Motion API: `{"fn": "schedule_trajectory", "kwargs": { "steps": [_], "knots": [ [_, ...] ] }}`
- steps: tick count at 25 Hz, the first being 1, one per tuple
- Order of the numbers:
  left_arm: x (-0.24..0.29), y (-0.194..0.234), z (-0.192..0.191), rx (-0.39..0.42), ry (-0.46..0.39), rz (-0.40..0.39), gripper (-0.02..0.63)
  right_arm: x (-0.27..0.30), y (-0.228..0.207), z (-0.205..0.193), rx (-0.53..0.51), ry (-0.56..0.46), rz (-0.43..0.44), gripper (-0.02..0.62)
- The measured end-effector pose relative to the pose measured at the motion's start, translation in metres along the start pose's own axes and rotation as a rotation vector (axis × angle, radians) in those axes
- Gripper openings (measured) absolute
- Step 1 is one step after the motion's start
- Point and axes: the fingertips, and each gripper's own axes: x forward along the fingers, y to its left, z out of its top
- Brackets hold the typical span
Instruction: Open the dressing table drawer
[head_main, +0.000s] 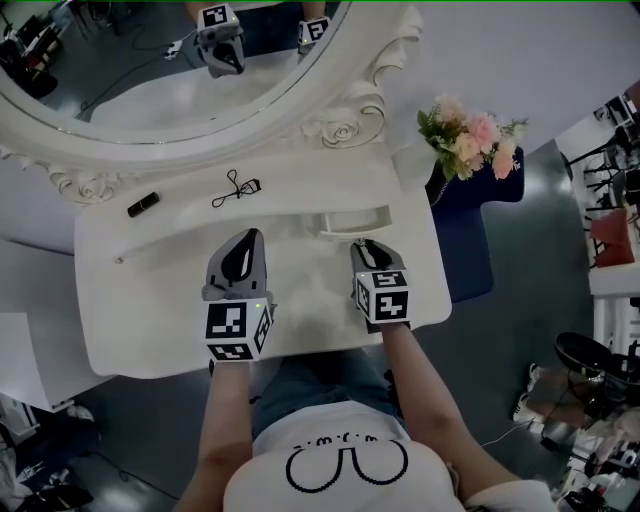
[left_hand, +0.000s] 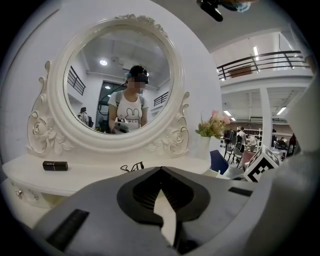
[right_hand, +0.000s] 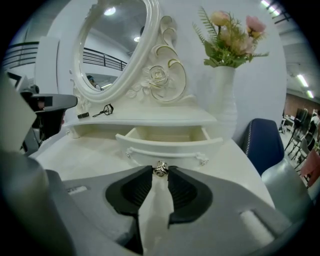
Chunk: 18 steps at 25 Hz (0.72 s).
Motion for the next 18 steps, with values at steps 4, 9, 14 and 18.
{"fn": "schedule_trajectory", "kwargs": {
  "steps": [4,9,14,18],
  "knots": [
    [-0.004,-0.004,-0.003,-0.002,0.003,-0.004,-0.002,-0.007,0.001,-0.007,0.008,0.000,0.006,0.101],
    [-0.010,-0.010,-0.005,-0.003,-0.001,-0.010,-0.002,-0.012,0.003,-0.013,0.013,-0.013,0.007,0.101],
    [-0.017,-0.013,-0.005,0.003,-0.008,-0.017,-0.002,-0.018,0.001,-0.011,0.037,-0.038,-0.006,0.117],
    [-0.026,-0.015,-0.007,0.000,-0.007,-0.025,-0.002,-0.037,0.001,-0.011,0.052,-0.063,-0.017,0.117]
  ]
}}
